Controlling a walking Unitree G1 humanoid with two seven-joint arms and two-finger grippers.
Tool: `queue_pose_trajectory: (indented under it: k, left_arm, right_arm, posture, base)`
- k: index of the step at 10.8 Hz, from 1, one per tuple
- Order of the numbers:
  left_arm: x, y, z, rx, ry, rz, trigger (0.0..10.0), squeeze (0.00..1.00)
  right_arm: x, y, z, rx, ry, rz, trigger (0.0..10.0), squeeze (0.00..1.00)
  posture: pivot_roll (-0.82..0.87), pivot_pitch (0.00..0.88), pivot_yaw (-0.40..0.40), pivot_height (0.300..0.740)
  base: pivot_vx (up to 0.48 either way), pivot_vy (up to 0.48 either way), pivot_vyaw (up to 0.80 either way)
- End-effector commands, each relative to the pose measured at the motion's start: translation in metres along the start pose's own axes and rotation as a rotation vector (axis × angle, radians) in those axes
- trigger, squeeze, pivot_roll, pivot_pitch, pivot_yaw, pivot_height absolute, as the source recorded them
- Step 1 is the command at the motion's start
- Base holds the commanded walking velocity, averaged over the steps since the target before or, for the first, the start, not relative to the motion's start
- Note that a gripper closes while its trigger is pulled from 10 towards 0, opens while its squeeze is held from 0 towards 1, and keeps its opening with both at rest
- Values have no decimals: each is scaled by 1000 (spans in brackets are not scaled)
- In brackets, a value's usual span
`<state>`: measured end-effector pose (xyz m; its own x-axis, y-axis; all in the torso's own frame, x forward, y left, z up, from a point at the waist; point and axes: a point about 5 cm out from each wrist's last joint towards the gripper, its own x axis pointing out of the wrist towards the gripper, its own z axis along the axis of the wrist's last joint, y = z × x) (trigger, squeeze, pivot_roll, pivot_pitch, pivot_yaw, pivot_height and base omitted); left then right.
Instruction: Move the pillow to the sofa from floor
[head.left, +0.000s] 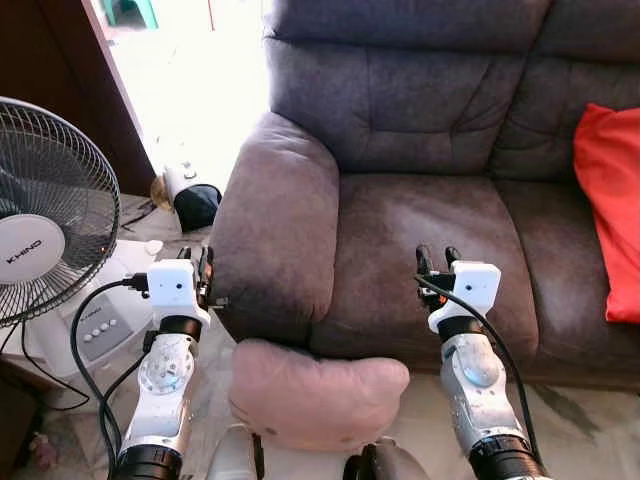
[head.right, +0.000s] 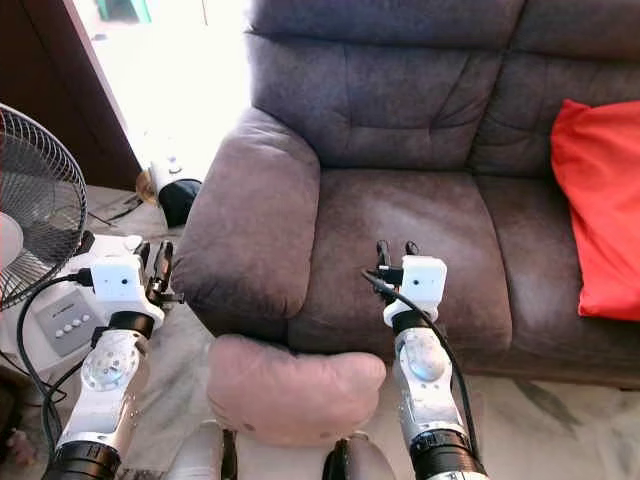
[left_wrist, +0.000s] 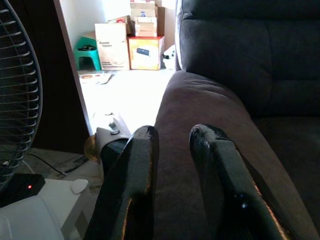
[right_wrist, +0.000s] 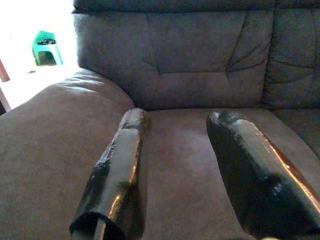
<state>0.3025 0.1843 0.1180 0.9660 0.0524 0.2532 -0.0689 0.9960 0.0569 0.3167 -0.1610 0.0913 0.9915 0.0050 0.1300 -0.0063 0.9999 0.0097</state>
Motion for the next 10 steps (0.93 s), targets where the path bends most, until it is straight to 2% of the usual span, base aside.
queue_pose_trajectory:
  k: [1,10]
  left_arm:
    - [-2,-2,-3,12,19,-16,10000,0]
    - [0,-3,-4,17,26,-27,10000,0]
  right_arm:
    - [-3,0,-5,2,23,-2,10000,0]
    - [-3,2,-8,4,32,6,10000,0]
  posture:
    - [148,159,-32,666]
    - [147,149,-27,666]
  base:
    - [0,0,0]
    - [0,0,0]
